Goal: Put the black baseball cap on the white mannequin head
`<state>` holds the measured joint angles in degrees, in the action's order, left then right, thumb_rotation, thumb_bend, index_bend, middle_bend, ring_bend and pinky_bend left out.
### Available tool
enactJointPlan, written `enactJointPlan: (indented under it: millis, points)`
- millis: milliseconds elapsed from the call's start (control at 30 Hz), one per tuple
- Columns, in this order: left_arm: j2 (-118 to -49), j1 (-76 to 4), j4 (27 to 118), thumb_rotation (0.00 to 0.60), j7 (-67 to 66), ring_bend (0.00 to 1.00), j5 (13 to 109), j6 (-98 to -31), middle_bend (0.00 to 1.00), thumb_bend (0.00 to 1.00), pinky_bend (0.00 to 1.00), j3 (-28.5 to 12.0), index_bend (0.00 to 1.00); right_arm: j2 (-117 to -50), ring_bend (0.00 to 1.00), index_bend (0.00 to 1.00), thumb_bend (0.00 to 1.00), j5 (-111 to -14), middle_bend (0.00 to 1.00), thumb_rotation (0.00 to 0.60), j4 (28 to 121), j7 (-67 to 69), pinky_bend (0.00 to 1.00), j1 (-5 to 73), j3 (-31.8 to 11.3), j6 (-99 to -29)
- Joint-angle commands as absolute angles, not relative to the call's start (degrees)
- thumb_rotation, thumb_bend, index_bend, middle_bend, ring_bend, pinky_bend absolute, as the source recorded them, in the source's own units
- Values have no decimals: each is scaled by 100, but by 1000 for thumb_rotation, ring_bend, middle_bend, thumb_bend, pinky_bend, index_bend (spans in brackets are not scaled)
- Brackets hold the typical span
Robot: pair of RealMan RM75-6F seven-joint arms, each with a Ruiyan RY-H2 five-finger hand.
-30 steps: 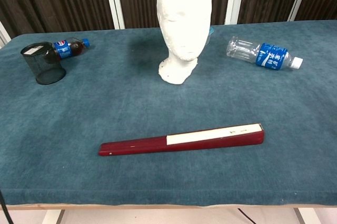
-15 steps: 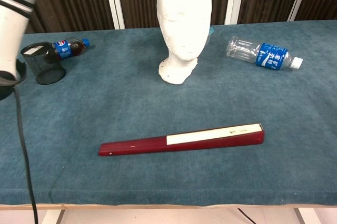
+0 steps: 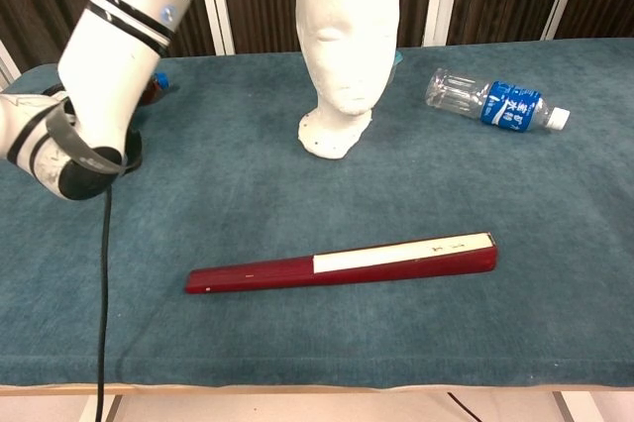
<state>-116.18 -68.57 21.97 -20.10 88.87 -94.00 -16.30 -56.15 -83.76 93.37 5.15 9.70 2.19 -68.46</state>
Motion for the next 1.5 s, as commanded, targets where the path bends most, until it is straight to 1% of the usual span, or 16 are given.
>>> enactJointPlan:
  millis: [33,267,400,533,567,633,700,800,933,1033,1100,1233,1300,1400,1467,1500]
  points:
    - [-11772,-6929,2151,600,-2048,568,8934,-9357,740,535,384,-1533,749,-5624,0,0,102,-8319,0,600,9335,467,58,975,204,-6817]
    - [-11978,-6853,2031,600,-2165,568,9040,-9221,742,514,358,-1248,749,-5620,0,0,102,-8318,0,600,9385,420,65,967,198,-6833]
    - [-12056,-6695,1993,600,-2198,566,9142,-9307,740,504,353,-1049,746,-5609,0,0,101,-8324,0,600,9376,454,65,956,195,-6851]
    - [-12103,-6525,1956,600,-2266,551,9263,-9404,712,461,331,-846,717,-5616,0,0,102,-8328,0,600,9369,446,66,958,197,-6842]
    - [-12112,-6483,1954,600,-2287,525,9279,-9406,676,430,316,-809,678,-5624,0,0,102,-8332,0,600,9371,431,66,962,198,-6835]
    - [-12146,-6380,2013,600,-2343,433,9239,-9339,549,382,283,-789,536,-5638,0,0,102,-8336,0,600,9378,395,67,967,202,-6823]
    - [-12176,-6278,2192,600,-2346,289,9171,-9274,364,349,242,-802,341,-5652,0,0,102,-8327,0,600,9381,360,67,969,202,-6815]
    - [-12172,-6174,2435,600,-2450,147,9155,-9242,196,312,189,-776,201,-5666,0,0,102,-8306,0,600,9387,324,67,968,193,-6817]
    - [-12071,-5955,2981,600,-2805,43,9066,-9113,66,272,146,-771,82,-5688,0,0,102,-8291,0,600,9397,271,68,958,182,-6843]
    - [-11832,-5605,3766,600,-3036,5,9044,-9145,11,254,142,-668,32,-5696,0,0,102,-8302,0,600,9414,213,68,933,185,-6894]
    - [-11632,-5353,4295,600,-3134,2,9052,-9223,2,249,144,-566,21,-5706,0,0,102,-8305,0,600,9422,184,68,917,185,-6927]
    - [-10921,-4628,5821,600,-3455,2,9157,-9598,2,240,146,-181,14,-5725,0,0,101,-8292,0,600,9434,119,68,890,174,-6983]
    - [-10260,-4006,6825,600,-3749,4,9192,-10039,6,239,145,137,6,-5737,0,0,102,-8266,0,600,9442,59,68,874,165,-7008]
    - [-9390,-3251,8068,600,-3985,18,8880,-10315,35,239,125,474,0,-5756,0,0,102,-8223,0,600,9463,-53,68,842,139,-7082]
    - [-8787,-2724,8875,600,-4033,15,8232,-10304,46,243,88,651,0,-5789,0,0,102,-8189,0,600,9480,-182,68,792,100,-7219]
    - [-8310,-2411,9562,600,-4050,10,7684,-10187,43,246,62,795,0,-5837,0,0,102,-8162,0,600,9490,-344,67,741,67,-7358]
